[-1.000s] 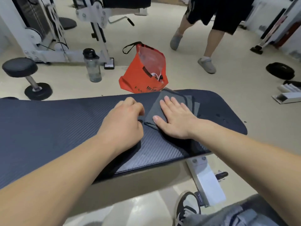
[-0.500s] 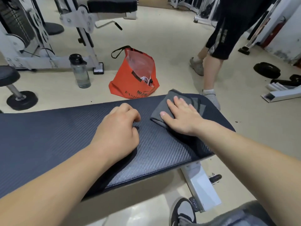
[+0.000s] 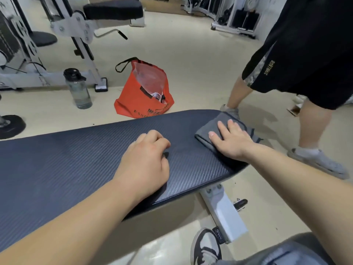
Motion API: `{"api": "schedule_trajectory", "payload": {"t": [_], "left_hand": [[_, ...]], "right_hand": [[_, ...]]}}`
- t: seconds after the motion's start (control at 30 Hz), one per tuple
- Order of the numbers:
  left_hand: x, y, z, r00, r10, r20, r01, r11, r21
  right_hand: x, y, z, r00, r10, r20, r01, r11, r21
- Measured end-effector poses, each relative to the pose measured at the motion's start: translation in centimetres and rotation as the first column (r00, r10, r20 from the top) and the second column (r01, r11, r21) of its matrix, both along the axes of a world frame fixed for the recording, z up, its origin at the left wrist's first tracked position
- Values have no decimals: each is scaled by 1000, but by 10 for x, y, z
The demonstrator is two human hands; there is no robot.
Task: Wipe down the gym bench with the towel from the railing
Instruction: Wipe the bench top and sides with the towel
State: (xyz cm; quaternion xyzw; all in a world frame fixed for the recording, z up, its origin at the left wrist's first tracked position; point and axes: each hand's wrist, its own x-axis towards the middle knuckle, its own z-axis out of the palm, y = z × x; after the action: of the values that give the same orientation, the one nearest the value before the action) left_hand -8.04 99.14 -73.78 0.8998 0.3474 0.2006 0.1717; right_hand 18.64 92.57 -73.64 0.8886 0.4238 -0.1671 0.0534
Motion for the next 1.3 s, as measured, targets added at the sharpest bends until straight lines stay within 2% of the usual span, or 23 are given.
{"api": "schedule_trajectory", "payload": {"t": [0.07, 0.17, 0.3, 0.37, 0.5, 0.6, 0.67, 0.83, 0.97, 1.03, 1.17, 1.23, 1.3], "left_hand": [[2, -6, 4, 999, -26, 27, 25, 1000, 14], [4, -10, 6, 999, -45, 24, 44, 999, 29], [8, -15, 2, 996, -85, -10, 85, 996, 24], [10, -19, 1, 995, -95, -10, 95, 995, 17], [9, -22, 2, 995, -102, 5, 102, 995, 16], [6, -18, 2, 996, -91, 12, 91, 996, 10], [6, -16, 1, 996, -90, -1, 90, 996, 9], [14, -17, -1, 994, -106, -11, 106, 994, 20], [23, -19, -4, 992, -125, -12, 125, 992, 15], [24, -20, -5, 993, -118, -8, 119, 993, 15], [22, -15, -5, 995, -103, 9, 103, 995, 3], [18, -10, -6, 995, -98, 2, 98, 995, 6], [16, -4, -6, 996, -91, -4, 91, 996, 7]], "right_hand": [[-13, -11, 0, 1000, 16, 6, -16, 999, -51], [-53, -29, 2, 986, 162, -38, -165, 981, -99], [-48, -38, 6, 957, 262, -120, -270, 961, -57], [-23, -35, 6, 978, 187, -91, -190, 982, -20], [13, -35, -1, 989, -138, -42, 141, 988, 59], [0, -33, -6, 981, -193, -17, 193, 980, 36], [-22, -34, -5, 990, -144, 4, 144, 990, 4], [-74, -43, -1, 991, 119, -65, -123, 991, -62], [-57, -36, 4, 976, 197, -97, -202, 978, -51], [-30, -27, 4, 986, 144, -79, -144, 990, -1], [10, -20, 2, 989, -138, -51, 141, 988, 58], [5, -21, 1, 982, -186, -43, 187, 982, 39], [-12, -24, 0, 988, -157, -15, 157, 987, 16]]}}
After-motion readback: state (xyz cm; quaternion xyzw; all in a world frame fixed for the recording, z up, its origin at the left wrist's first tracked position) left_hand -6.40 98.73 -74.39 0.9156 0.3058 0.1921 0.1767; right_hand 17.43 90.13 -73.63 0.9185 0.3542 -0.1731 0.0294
